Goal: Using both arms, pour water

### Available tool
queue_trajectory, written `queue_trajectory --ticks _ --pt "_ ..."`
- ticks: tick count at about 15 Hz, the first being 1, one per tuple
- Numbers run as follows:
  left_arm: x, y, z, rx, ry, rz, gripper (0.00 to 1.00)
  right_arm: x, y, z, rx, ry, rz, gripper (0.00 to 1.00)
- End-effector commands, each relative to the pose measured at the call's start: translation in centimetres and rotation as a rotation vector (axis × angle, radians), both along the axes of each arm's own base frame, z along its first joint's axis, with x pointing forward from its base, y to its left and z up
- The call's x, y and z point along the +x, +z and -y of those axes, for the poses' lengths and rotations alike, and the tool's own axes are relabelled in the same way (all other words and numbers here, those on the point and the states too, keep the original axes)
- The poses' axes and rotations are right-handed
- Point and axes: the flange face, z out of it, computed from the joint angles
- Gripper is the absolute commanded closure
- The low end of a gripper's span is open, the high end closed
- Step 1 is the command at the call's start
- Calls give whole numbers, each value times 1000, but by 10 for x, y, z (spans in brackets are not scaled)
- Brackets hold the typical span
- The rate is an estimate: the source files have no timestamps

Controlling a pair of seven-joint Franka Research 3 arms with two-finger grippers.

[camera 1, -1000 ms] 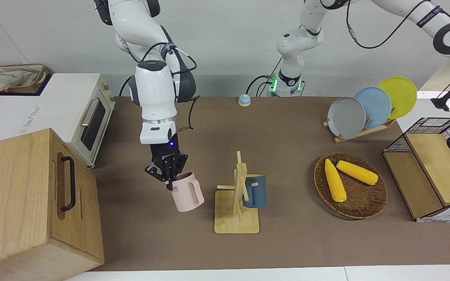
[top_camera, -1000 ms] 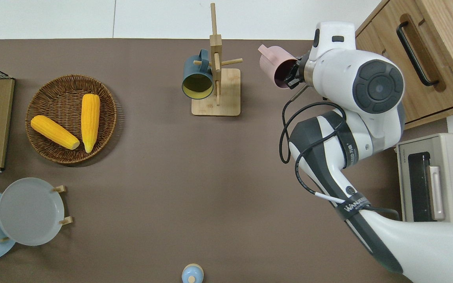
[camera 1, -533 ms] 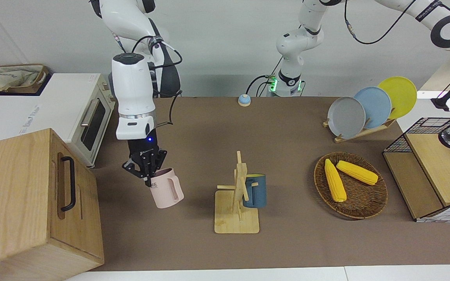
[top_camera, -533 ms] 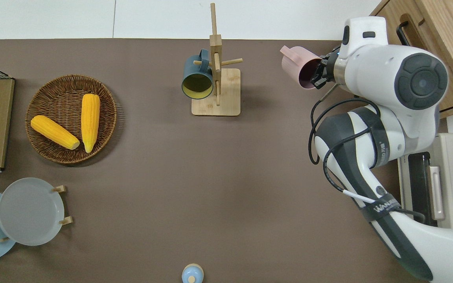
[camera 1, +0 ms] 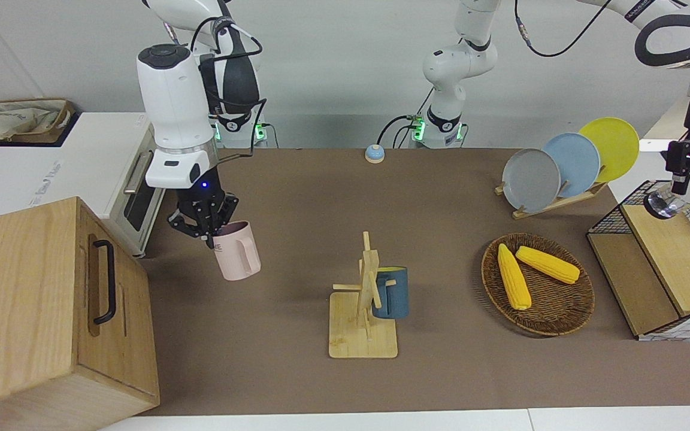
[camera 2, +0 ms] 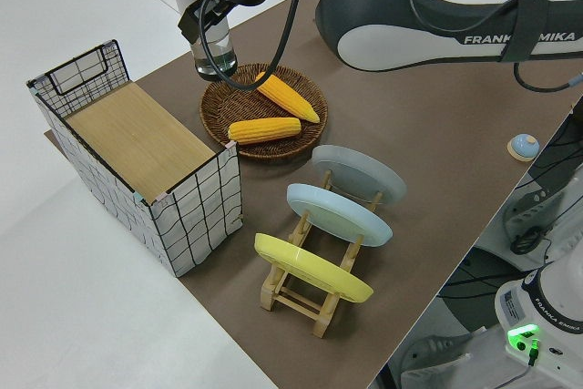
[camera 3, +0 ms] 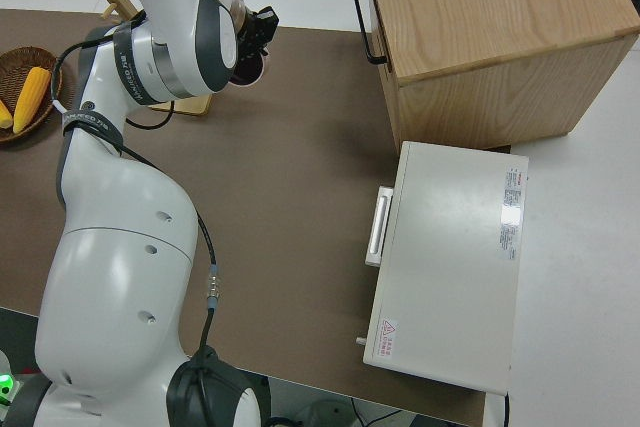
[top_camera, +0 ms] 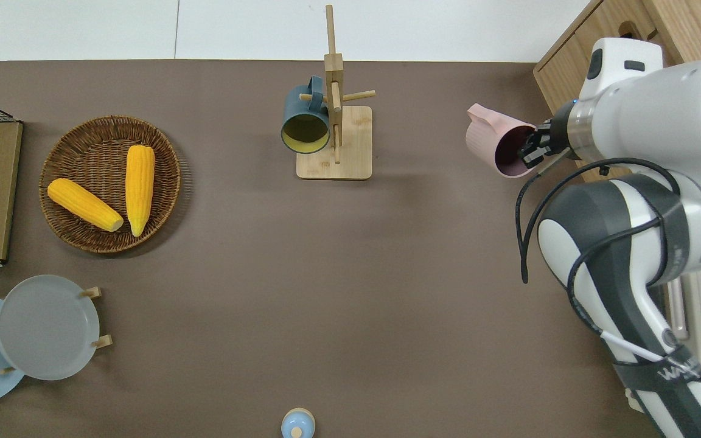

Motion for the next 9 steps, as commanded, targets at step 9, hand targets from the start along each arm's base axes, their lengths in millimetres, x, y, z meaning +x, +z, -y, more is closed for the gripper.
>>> queue_trajectory --ticks 9 --pt "-51 -20 88 36 13 57 1000 -62 15 -38 354 -687 -365 1000"
